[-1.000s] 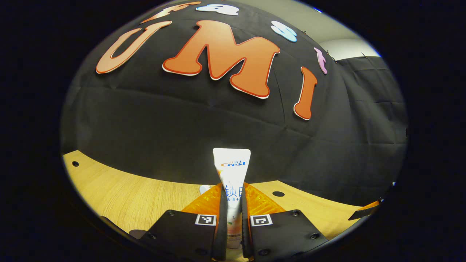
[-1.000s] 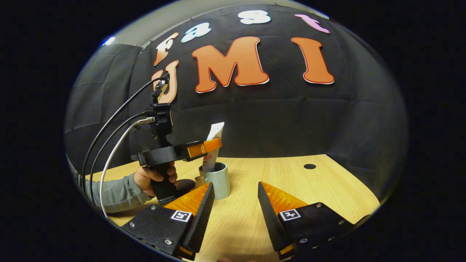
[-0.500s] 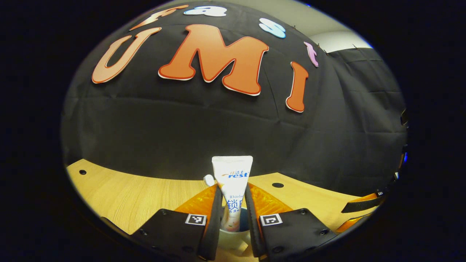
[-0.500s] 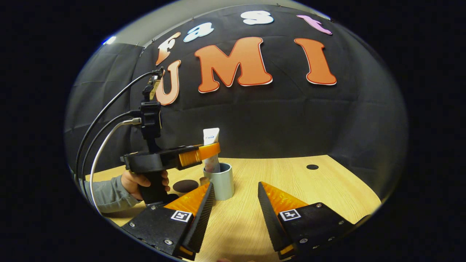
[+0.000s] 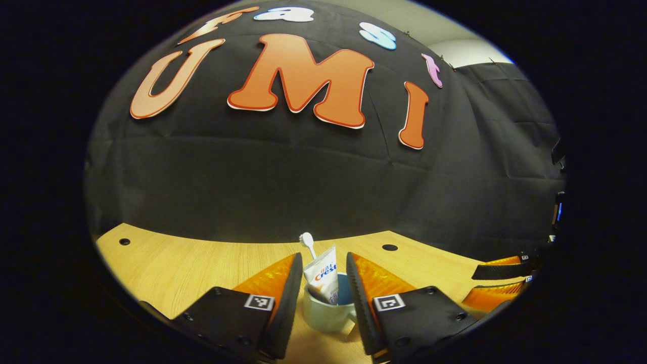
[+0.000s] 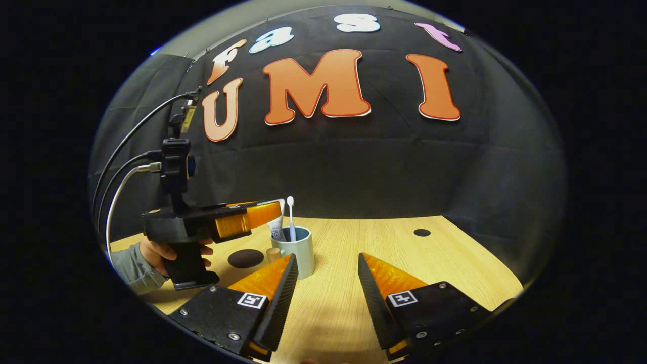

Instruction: Put the toothbrush and toothpaste on the desktop into the cup, then pick up the cup and place it on the coaster on the desktop.

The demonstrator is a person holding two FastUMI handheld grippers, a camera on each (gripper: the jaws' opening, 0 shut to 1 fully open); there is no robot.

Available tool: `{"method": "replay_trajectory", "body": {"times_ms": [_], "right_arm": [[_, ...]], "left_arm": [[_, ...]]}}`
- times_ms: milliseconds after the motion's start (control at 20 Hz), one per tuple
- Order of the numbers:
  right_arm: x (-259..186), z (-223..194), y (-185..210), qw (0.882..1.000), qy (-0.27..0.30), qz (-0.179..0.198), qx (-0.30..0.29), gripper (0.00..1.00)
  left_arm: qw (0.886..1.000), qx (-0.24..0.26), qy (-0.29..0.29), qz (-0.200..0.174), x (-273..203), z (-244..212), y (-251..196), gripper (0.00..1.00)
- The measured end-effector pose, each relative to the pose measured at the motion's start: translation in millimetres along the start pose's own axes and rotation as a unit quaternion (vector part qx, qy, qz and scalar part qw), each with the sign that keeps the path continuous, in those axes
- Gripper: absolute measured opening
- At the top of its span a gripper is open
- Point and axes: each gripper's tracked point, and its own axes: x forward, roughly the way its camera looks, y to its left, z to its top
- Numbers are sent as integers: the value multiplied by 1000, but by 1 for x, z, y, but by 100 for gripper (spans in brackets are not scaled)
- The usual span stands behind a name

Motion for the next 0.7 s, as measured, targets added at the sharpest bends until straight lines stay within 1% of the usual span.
{"method": "replay_trajectory", "body": {"times_ms": [150,200,250,400,450,550,700], "right_arm": [[3,8,9,1000,-1,3,1,72],[4,10,11,1000,-1,4,0,77],[5,12,15,1000,-2,6,-2,72],[11,17,27,1000,1,13,-7,72],[7,12,25,1000,5,14,-9,72],[12,10,29,1000,16,7,-14,73],[19,6,40,999,33,8,-18,72]], "left_arm": [[1000,-5,-11,1,-18,7,5,82],[1000,-5,-13,5,-23,7,8,83],[1000,-3,-15,11,-29,9,12,93],[999,4,-25,26,-49,20,22,96],[999,9,-26,32,-55,23,26,96],[999,24,-22,43,-68,26,34,97],[997,35,-29,62,-88,34,46,97]]}}
